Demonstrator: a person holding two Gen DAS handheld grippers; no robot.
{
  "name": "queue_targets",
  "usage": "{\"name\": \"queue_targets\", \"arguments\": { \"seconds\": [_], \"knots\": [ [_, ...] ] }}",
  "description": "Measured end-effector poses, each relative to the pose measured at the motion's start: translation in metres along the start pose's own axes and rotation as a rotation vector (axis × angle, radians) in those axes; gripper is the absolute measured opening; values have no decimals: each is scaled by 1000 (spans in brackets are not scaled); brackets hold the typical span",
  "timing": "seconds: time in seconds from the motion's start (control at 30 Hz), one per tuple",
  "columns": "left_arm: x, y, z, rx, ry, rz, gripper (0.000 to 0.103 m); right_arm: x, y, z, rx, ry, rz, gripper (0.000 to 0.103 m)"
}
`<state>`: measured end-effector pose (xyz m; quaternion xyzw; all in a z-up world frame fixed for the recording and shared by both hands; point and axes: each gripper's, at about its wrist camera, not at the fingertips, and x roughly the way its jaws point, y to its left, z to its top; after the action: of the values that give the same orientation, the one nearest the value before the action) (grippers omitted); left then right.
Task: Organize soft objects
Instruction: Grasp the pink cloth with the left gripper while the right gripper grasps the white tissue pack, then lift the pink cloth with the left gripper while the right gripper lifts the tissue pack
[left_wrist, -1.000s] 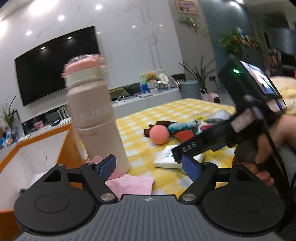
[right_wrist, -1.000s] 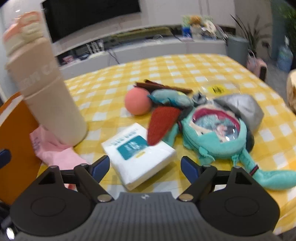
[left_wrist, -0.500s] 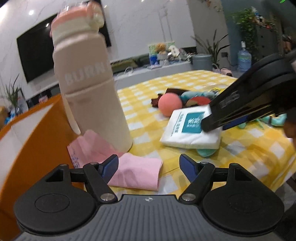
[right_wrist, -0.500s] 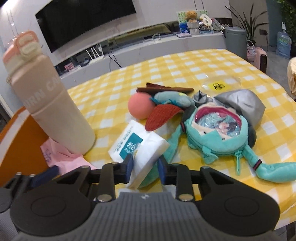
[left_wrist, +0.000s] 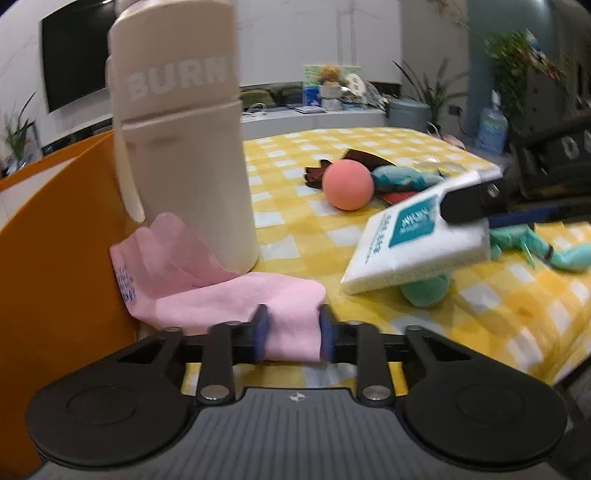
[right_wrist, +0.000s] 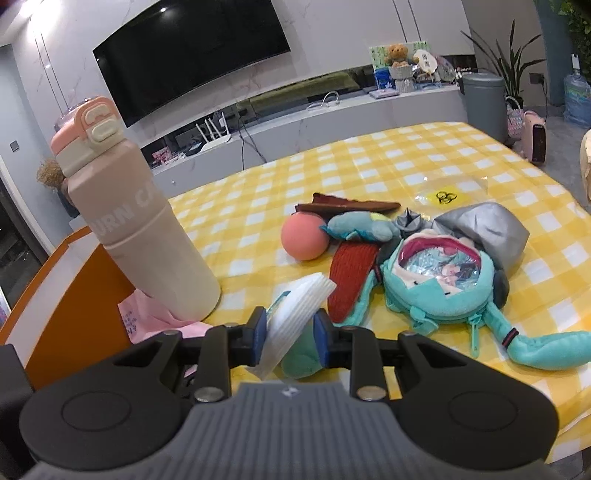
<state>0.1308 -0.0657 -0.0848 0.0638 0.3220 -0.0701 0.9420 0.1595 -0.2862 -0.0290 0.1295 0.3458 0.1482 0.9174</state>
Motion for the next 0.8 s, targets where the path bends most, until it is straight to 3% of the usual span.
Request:
{"name": "queue_targets", "arguments": {
  "seconds": [0.03, 0.1, 0.27, 0.43, 0.57, 0.67, 0.8],
  "knots": [
    [-2, 1, -1, -6, 7, 10, 10, -1, 0, 0, -2, -5, -1, 26],
    [-8, 6, -5, -24, 11, -12, 7, -2, 1, 1, -11, -9, 10, 24],
    [-35, 13, -13, -47, 6, -81, 6, -19, 10, 2, -75, -84, 40, 19],
    [-62, 21, -20, -58, -55, -173, 6, -31, 31, -3, -182, -129, 97, 19],
    [-53, 25, -25, -65, -28, -180, 6, -20, 50, -12, -290, -82, 77, 19],
    [-50, 30, -29, -88, -16, -217, 6, -3, 53, -18, -310, -24, 41, 19],
    [-50, 31, -31, -81, -22, -209, 6, 10, 48, -20, -297, 14, 12, 20]
  ]
}}
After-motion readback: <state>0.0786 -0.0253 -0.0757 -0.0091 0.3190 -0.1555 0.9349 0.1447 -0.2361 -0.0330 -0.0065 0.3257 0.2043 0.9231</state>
